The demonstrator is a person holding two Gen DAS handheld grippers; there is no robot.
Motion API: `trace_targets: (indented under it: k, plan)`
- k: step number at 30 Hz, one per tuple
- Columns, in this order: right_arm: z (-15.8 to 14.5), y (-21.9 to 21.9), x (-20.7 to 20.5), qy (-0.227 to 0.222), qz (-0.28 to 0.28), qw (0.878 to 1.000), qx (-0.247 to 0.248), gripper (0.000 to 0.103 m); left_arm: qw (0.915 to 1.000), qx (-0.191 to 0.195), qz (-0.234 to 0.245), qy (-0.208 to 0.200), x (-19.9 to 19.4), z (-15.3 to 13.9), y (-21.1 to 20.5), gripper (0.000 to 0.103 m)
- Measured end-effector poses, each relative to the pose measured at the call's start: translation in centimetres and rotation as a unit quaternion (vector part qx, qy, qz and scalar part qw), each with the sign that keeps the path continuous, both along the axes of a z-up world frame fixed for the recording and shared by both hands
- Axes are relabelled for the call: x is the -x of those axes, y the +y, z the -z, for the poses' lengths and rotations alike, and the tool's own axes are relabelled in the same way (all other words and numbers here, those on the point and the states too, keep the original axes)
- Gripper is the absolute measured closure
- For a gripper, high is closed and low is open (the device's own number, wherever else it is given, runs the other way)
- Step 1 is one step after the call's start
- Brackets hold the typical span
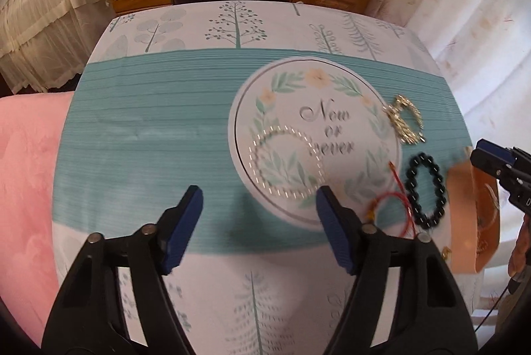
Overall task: Organize jewelry
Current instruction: 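Grasp the pearl bracelet with the left gripper while the right gripper grasps the gold leaf brooch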
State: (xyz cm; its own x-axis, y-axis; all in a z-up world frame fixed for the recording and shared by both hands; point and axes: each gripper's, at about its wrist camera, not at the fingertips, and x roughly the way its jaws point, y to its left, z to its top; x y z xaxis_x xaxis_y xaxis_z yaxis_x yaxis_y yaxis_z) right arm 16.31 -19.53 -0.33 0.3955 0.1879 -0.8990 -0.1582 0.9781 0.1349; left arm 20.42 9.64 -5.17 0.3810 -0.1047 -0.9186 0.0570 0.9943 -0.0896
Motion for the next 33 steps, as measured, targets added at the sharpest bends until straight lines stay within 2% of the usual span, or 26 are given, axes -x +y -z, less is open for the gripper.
trace_targets:
  k: [4, 10, 15, 20, 23, 29, 31, 33]
  plan:
    - [1.5, 0.3, -4.4, 0.034, 0.003, 0.999, -0.024, 0.063, 0.9997, -0.012, -0.006, 0.022, -2.5, 1.2, -0.3, 0.043]
    - [3.9, 1.7, -8.6, 0.082, -0.012, 0.996, -0.043, 0.063, 0.9986, -0.024, -0.019, 0.042, -4.5, 2.9, -0.6, 0.044]
    - [5.7, 2.8, -10.1, 0.097, -0.023, 0.995, -0.004, 0.063, 0.9981, -0.031, -0.019, 0.050, -4.9, 3.6, -0.8, 0.045]
    - [7.6, 3.5, -11.4, 0.112, -0.029, 0.993, 0.010, 0.063, 0.9975, -0.023, -0.029, 0.060, -5.2, 4.4, -0.4, 0.045]
    - [8.2, 3.9, -11.9, 0.116, -0.032, 0.993, 0.020, 0.063, 0.9970, -0.017, -0.034, 0.068, -5.4, 4.9, -0.3, 0.049]
    - [9.6, 5.4, -12.4, 0.118, -0.051, 0.990, 0.052, 0.063, 0.9968, -0.024, -0.036, 0.067, -5.6, 5.1, -0.5, 0.050]
    - [9.6, 5.8, -12.4, 0.113, -0.060, 0.990, 0.061, 0.063, 0.9967, -0.027, -0.039, 0.066, -5.7, 5.1, -0.6, 0.053]
    - [9.5, 6.2, -12.4, 0.108, -0.066, 0.989, 0.071, 0.063, 0.9966, -0.031, -0.042, 0.064, -5.7, 5.1, -0.6, 0.063]
